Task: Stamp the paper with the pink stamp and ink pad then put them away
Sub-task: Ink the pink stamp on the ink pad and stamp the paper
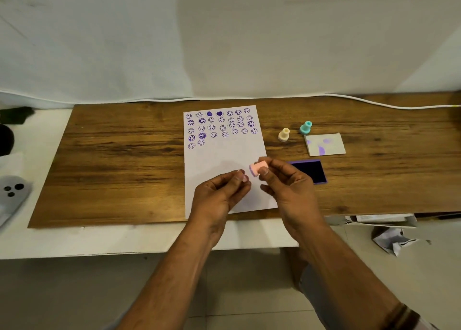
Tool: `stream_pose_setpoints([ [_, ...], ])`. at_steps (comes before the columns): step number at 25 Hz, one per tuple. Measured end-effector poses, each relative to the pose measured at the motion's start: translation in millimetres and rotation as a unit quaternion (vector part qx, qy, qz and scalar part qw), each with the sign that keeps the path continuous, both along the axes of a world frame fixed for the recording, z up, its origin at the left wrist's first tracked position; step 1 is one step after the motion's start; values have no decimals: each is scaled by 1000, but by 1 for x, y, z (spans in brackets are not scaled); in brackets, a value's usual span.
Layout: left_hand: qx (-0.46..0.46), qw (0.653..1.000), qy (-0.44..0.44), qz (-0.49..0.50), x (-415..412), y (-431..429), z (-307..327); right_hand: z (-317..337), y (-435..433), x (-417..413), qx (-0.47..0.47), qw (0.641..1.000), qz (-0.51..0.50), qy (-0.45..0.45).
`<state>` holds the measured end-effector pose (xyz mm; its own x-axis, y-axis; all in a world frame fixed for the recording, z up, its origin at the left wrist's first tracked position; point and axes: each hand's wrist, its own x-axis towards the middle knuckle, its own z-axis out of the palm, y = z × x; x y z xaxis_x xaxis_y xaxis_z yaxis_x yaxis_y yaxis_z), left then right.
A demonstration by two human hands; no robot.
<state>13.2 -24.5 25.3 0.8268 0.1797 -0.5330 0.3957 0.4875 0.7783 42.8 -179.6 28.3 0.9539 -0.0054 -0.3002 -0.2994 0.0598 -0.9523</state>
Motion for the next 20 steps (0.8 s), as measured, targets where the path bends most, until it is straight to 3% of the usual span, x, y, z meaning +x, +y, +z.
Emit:
stream_pose_setpoints([
  [4,63,996,-9,58,3,12,-9,3,-43,23,-267,959,-55,-71],
  [9,166,985,-2,47,2,14,-14,-16,-65,29,-442,892,-21,-96],
  [15,194,980,-5,49,1,14,-12,-34,-60,24,-538,833,13,-132],
  [20,204,978,-7,50,-1,12,-13,-35,-55,21,-571,813,10,-115],
])
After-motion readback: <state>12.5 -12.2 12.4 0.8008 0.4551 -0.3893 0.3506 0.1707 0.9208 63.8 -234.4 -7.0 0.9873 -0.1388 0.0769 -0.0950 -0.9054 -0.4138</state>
